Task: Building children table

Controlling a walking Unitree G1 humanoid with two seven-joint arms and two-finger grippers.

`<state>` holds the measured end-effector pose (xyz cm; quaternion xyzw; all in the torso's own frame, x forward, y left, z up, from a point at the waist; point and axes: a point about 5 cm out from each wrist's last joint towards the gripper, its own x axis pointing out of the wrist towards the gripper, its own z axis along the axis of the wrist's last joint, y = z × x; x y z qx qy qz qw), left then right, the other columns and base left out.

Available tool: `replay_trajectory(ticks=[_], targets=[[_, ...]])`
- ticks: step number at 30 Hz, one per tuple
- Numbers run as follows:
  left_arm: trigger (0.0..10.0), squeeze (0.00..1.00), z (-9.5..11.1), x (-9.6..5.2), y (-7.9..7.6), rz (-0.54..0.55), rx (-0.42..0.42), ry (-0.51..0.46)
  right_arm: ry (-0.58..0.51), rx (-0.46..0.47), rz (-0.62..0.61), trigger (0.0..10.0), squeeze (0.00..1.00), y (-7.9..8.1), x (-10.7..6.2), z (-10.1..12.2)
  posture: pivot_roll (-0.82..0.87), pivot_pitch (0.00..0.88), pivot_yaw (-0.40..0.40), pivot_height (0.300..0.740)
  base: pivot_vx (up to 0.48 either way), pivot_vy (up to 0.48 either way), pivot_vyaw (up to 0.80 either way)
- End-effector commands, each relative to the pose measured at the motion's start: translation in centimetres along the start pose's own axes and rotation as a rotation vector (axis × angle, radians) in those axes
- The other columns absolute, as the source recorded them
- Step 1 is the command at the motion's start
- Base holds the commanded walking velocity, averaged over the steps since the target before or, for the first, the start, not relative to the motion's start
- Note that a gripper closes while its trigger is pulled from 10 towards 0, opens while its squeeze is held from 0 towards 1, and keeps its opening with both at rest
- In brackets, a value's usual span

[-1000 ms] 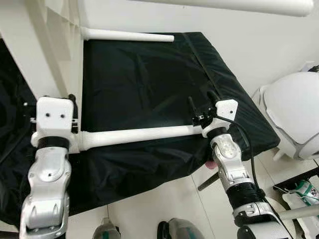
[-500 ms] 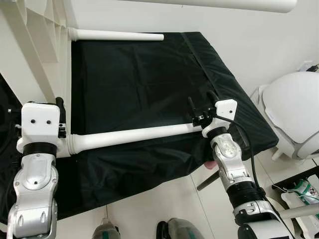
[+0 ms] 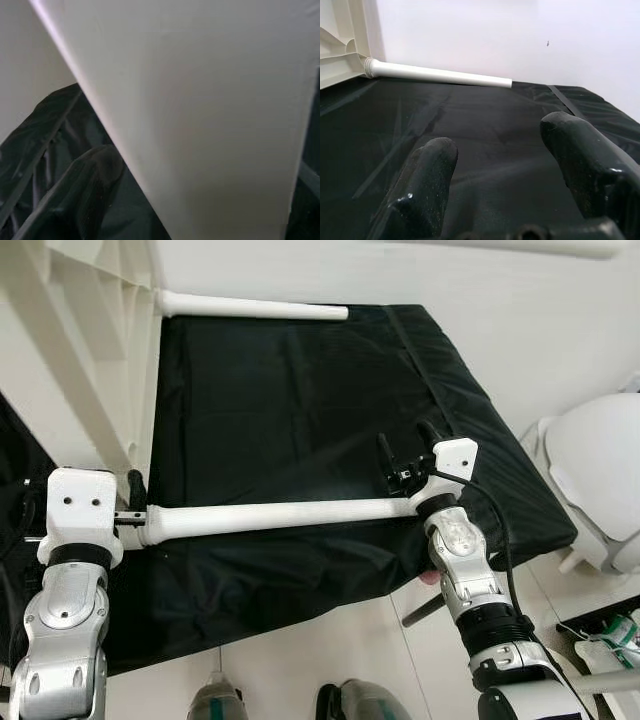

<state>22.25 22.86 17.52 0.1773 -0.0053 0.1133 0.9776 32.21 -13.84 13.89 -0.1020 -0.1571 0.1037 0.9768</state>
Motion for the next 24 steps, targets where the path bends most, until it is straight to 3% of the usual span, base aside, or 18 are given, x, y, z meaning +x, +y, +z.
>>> replay_trajectory(ticks=[1,7,8,9,10,13,20,24], targets=[[10.0,1.00,-0.2,0.2,0.2,-0.003,0.012,0.005,0.002,-0.007,-0.014,10.0,0.00,-0.4,-0.1,-0.2,0.09,0.025,-0.059,0.740,0.000,0.000,0.00],[10.0,1.00,0.5,0.4,0.5,-0.070,0.007,-0.032,0.002,-0.007,-0.020,10.0,0.00,-0.4,-0.2,-0.3,0.09,0.017,-0.050,0.740,0.000,0.000,0.00],[10.0,0.71,0.8,0.2,0.4,-0.115,-0.002,-0.045,0.003,-0.006,-0.021,10.0,0.00,-0.4,-0.3,-0.3,0.10,0.017,-0.050,0.740,0.000,0.000,0.00],[10.0,0.00,1.1,0.0,0.2,-0.193,-0.039,-0.061,0.003,-0.005,-0.021,10.0,0.00,-0.4,-0.3,-0.3,0.10,0.021,-0.051,0.740,0.000,0.000,0.00],[10.0,0.00,1.1,0.0,0.2,-0.193,-0.039,-0.061,0.003,-0.005,-0.021,10.0,0.00,-0.4,-0.3,-0.3,0.10,0.021,-0.051,0.740,0.000,0.000,0.00],[10.0,0.00,1.5,-0.9,-0.1,-0.325,-0.110,-0.068,0.002,-0.004,-0.019,10.0,0.00,-0.3,-0.1,-0.3,0.10,0.028,-0.052,0.740,0.000,0.000,0.00],[10.0,0.00,2.1,-2.0,-0.9,-0.318,-0.120,-0.088,0.003,-0.008,-0.018,10.0,0.00,-0.3,0.0,-0.3,0.11,0.035,-0.051,0.740,0.000,0.000,0.00],[10.0,0.00,1.6,-2.4,-0.7,-0.325,-0.091,-0.040,0.002,-0.004,-0.017,10.0,0.00,-0.1,0.1,-0.3,0.12,0.037,-0.055,0.740,0.000,0.000,0.00]])
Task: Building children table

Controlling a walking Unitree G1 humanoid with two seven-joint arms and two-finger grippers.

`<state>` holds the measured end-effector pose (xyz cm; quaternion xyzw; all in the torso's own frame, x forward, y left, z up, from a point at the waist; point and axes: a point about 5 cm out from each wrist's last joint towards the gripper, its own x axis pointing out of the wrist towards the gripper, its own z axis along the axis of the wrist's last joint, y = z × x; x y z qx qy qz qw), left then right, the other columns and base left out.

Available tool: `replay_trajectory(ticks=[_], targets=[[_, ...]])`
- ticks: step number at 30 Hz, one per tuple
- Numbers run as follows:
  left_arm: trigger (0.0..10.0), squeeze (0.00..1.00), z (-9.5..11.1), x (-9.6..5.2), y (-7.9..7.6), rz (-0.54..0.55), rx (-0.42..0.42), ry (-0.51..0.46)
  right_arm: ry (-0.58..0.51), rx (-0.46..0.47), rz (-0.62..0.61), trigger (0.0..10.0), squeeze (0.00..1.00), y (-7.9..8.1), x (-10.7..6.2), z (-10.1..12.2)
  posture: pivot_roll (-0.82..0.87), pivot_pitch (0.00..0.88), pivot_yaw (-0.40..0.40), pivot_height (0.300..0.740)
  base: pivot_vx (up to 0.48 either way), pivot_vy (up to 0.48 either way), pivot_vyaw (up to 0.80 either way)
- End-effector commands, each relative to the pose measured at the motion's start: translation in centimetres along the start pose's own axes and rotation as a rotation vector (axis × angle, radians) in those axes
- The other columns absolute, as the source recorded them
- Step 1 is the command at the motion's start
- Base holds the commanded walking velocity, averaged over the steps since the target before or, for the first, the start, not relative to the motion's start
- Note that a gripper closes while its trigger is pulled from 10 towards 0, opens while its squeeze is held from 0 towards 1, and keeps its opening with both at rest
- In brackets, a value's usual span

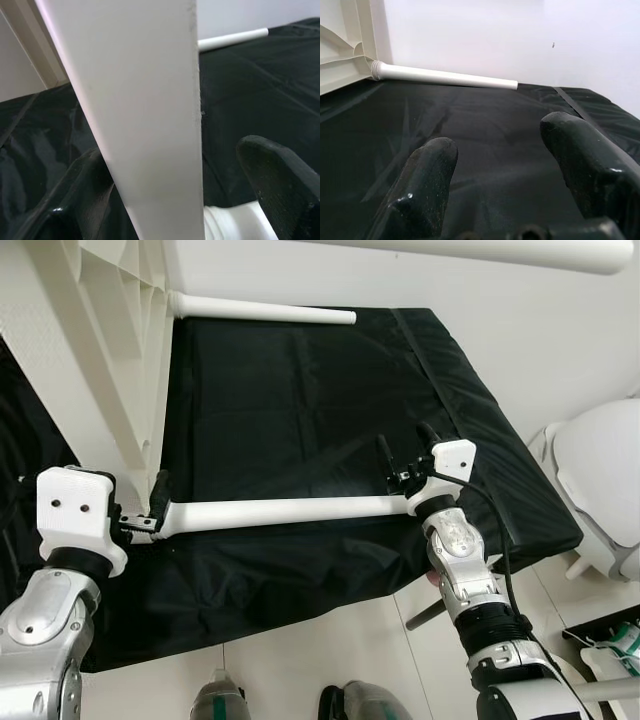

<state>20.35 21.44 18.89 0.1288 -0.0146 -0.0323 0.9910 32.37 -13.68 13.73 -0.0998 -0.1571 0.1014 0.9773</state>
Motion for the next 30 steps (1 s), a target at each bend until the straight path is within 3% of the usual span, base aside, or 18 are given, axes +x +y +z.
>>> replay_trajectory(ticks=[1,8,10,13,16,19,22,30], targets=[[10.0,0.00,-0.3,-0.5,-0.2,-0.042,0.022,0.039,0.002,-0.007,-0.010,10.0,0.00,-0.2,0.0,-0.1,0.12,0.037,-0.055,0.740,0.000,0.000,0.00],[10.0,0.00,-0.6,-1.8,0.3,-0.053,0.041,0.112,0.001,-0.001,-0.005,10.0,0.00,0.0,0.1,-0.2,0.14,0.038,-0.062,0.740,0.000,0.000,0.00],[10.0,0.00,-0.6,-2.8,0.6,-0.042,0.049,0.133,0.001,0.009,0.011,10.0,0.00,0.4,0.3,-0.2,0.17,0.044,-0.076,0.740,0.000,0.000,0.00],[10.0,0.00,-0.6,-2.8,0.6,-0.042,0.049,0.133,0.001,0.009,0.011,10.0,0.00,0.4,0.3,-0.2,0.17,0.044,-0.076,0.740,0.000,0.000,0.00],[10.0,0.00,-0.6,-4.5,0.6,-0.067,0.030,0.163,-0.001,0.027,0.048,10.0,0.00,1.3,0.9,-0.2,0.22,0.050,-0.101,0.740,0.000,0.000,0.00],[10.0,0.00,-0.5,-4.8,0.5,-0.087,0.017,0.166,-0.001,0.029,0.056,10.0,0.00,1.5,1.0,-0.1,0.22,0.050,-0.101,0.740,0.000,0.000,0.00],[10.0,0.00,-0.1,-5.9,-1.4,-0.242,-0.045,0.174,-0.002,0.039,0.076,10.0,0.00,2.1,1.4,-0.1,0.25,0.053,-0.116,0.740,0.000,0.000,0.00],[10.0,0.00,0.7,-5.7,-3.6,-0.404,-0.100,0.128,-0.003,0.042,0.087,10.0,0.00,2.3,1.9,0.0,0.26,0.054,-0.120,0.740,0.000,0.000,0.00]])
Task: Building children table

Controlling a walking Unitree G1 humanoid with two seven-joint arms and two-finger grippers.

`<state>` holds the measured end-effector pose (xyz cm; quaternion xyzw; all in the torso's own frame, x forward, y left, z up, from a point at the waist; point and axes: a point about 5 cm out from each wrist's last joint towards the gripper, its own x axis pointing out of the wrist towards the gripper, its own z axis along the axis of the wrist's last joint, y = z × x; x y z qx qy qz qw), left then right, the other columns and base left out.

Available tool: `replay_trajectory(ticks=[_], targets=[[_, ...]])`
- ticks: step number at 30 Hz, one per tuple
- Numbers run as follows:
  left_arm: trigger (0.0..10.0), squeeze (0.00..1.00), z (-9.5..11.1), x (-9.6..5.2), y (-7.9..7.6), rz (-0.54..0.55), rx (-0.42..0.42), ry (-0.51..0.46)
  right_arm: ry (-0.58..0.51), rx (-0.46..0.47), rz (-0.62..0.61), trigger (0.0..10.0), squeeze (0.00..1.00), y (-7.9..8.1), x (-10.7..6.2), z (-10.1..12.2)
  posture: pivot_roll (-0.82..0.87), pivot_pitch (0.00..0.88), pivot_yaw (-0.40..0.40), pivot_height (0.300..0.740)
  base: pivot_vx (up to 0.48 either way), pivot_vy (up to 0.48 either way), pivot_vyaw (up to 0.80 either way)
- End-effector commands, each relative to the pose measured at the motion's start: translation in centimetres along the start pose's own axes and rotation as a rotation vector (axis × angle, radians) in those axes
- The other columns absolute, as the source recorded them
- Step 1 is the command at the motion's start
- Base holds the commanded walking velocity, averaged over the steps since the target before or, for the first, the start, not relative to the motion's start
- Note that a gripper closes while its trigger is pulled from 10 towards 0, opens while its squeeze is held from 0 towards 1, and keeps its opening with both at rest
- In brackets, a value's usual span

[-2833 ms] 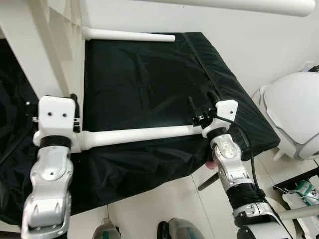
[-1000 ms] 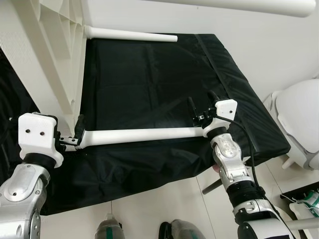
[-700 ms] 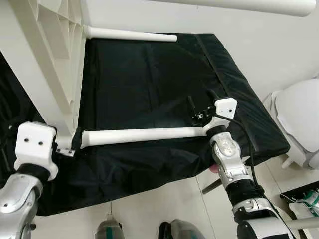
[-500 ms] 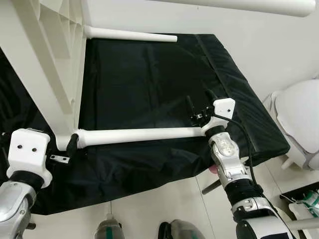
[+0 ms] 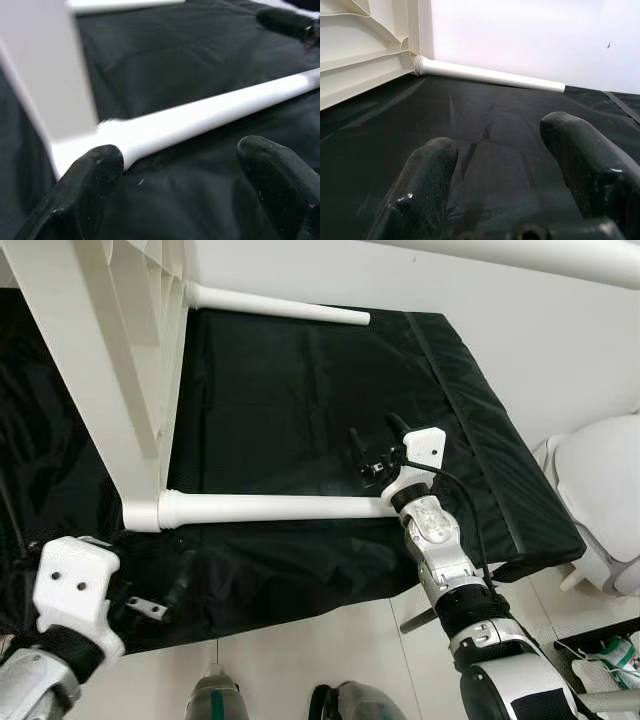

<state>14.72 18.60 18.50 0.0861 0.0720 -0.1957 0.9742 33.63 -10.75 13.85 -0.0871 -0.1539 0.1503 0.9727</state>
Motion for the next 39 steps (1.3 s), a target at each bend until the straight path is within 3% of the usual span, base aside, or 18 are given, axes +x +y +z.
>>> replay_trajectory(ticks=[1,5,8,13,25,26,27,28,29,39], targets=[[10.0,0.00,-0.1,0.3,-0.7,-0.077,-0.007,0.004,0.002,0.002,-0.005,10.0,0.00,-0.3,0.0,-0.1,0.25,0.053,-0.115,0.740,0.000,0.000,0.00],[10.0,0.00,-0.3,0.8,-1.0,-0.107,-0.013,0.007,-0.003,-0.001,-0.007,10.0,0.00,-0.4,0.1,-0.1,0.24,0.051,-0.109,0.740,0.000,0.000,0.00],[10.0,0.00,-0.8,2.5,-1.6,-0.149,-0.054,-0.006,-0.011,-0.011,-0.034,10.0,0.00,-1.0,0.0,0.0,0.21,0.048,-0.089,0.740,0.000,0.000,0.00],[10.0,0.00,-1.3,3.4,-1.9,-0.165,-0.104,0.003,-0.020,-0.018,-0.051,10.0,0.00,-1.3,-0.3,0.0,0.19,0.044,-0.072,0.740,0.000,0.000,0.00],[10.0,0.00,-3.3,5.8,-0.9,-0.013,-0.096,0.057,-0.047,-0.027,-0.099,10.0,0.00,-1.8,-1.7,-0.1,0.15,0.037,-0.049,0.740,0.000,0.000,0.00],[10.0,0.00,-3.5,6.0,-0.8,0.000,-0.091,0.059,-0.053,-0.020,-0.105,10.0,1.00,-1.8,-1.9,-0.1,0.15,0.034,-0.048,0.740,0.000,0.000,0.00],[10.0,0.00,-3.7,6.0,-1.1,-0.013,-0.109,0.055,-0.063,-0.003,-0.100,10.0,1.00,-1.7,-2.1,0.0,0.15,0.033,-0.045,0.740,0.000,0.000,0.00],[10.0,0.54,-3.7,6.1,-1.3,-0.025,-0.122,0.049,-0.070,0.005,-0.097,10.0,1.00,-1.7,-2.2,0.0,0.15,0.031,-0.045,0.740,0.000,0.000,0.00],[10.0,1.00,-3.7,6.1,-1.4,-0.030,-0.146,0.042,-0.074,0.001,-0.103,10.0,1.00,-1.7,-2.4,0.1,0.14,0.030,-0.045,0.740,0.000,0.000,0.00],[10.0,1.00,-4.3,6.4,-1.5,-0.012,-0.150,0.057,-0.096,-0.027,-0.139,10.0,1.00,-2.1,-2.3,0.5,0.15,0.019,-0.048,0.740,0.000,0.000,0.00]])
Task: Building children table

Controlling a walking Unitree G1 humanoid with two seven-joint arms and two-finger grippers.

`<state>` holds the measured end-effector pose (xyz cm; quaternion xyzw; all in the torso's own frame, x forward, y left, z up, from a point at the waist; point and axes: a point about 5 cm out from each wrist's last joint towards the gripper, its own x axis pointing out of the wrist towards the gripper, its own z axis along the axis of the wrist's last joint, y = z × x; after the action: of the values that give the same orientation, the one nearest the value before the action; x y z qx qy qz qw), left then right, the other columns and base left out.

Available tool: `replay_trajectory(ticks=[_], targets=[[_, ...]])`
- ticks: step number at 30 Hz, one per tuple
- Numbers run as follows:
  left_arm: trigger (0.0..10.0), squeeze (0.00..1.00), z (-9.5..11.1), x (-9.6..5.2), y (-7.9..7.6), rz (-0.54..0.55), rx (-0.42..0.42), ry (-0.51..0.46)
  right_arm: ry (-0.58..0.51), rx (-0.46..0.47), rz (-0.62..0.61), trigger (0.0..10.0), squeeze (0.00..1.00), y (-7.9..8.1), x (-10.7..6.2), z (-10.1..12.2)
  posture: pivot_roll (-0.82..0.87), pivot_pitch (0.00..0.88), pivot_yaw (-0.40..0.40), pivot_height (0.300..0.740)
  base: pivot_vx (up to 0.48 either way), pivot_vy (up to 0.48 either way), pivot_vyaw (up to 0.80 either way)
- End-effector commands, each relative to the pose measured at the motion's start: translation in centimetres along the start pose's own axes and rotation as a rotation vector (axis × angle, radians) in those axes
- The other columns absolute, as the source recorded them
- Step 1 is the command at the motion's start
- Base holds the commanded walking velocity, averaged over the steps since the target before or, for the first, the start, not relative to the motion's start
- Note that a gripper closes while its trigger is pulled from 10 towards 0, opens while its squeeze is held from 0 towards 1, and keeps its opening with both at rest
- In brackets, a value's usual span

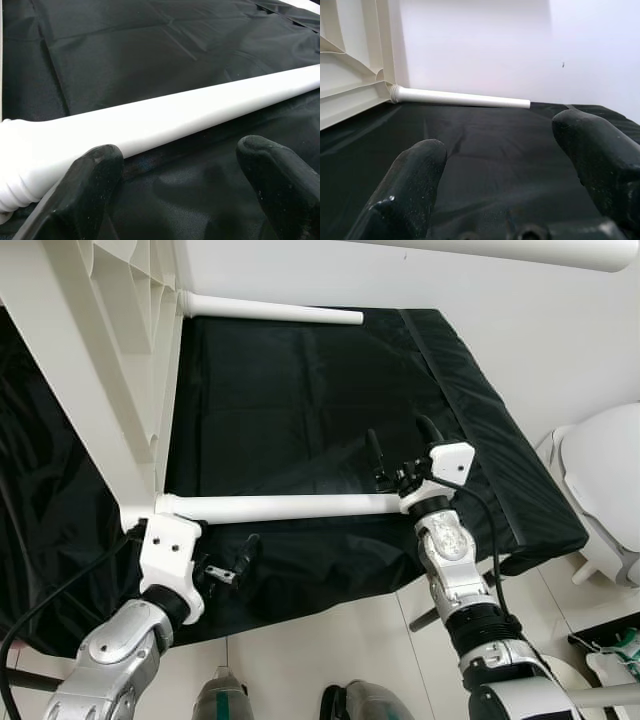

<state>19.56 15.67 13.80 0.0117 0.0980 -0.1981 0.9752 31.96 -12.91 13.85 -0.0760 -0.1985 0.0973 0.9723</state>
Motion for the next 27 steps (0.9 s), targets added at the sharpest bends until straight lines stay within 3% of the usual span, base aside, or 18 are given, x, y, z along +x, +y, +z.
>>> replay_trajectory(ticks=[1,2,3,4,5,6,15,22,27], targets=[[10.0,1.00,-0.8,0.1,0.0,0.010,0.004,0.035,-0.015,-0.019,-0.024,10.0,1.00,-0.6,0.0,0.2,0.15,0.019,-0.048,0.740,0.000,0.000,0.00],[10.0,0.76,-0.9,0.1,0.1,0.023,0.006,0.043,-0.017,-0.023,-0.030,10.0,1.00,-0.6,0.0,0.2,0.15,0.019,-0.048,0.740,0.000,0.000,0.00],[10.0,0.76,-1.2,0.2,0.1,0.037,-0.006,0.057,-0.018,-0.035,-0.036,10.0,1.00,-0.7,0.1,0.3,0.15,0.018,-0.049,0.740,0.000,0.000,0.00],[10.0,0.00,-1.4,0.3,0.2,0.051,-0.021,0.070,-0.017,-0.044,-0.038,10.0,0.11,-0.8,0.1,0.3,0.15,0.018,-0.050,0.740,0.000,0.000,0.00],[10.0,0.00,-1.4,0.3,0.2,0.051,-0.021,0.070,-0.017,-0.044,-0.038,10.0,0.11,-0.8,0.1,0.3,0.15,0.018,-0.050,0.740,0.000,0.000,0.00],[10.0,0.00,-1.5,0.3,0.2,0.057,-0.032,0.077,-0.016,-0.049,-0.037,10.0,0.00,-0.8,0.2,0.3,0.15,0.018,-0.050,0.740,0.000,0.000,0.00],[10.0,0.00,-1.9,1.1,0.3,0.110,-0.091,0.103,-0.049,-0.074,-0.029,10.0,0.00,-0.8,0.5,1.0,0.15,0.028,-0.049,0.740,0.000,0.000,0.00],[10.0,0.00,-1.7,2.0,0.3,0.118,-0.126,0.097,-0.144,-0.240,-0.053,10.0,0.00,-1.0,0.7,2.5,0.14,0.045,-0.043,0.740,0.000,0.000,0.00],[10.0,0.00,-1.7,2.4,0.2,0.121,-0.138,0.101,-0.185,-0.296,-0.111,10.0,0.00,-1.1,0.4,3.1,0.13,0.050,-0.038,0.740,0.000,0.000,0.00]])
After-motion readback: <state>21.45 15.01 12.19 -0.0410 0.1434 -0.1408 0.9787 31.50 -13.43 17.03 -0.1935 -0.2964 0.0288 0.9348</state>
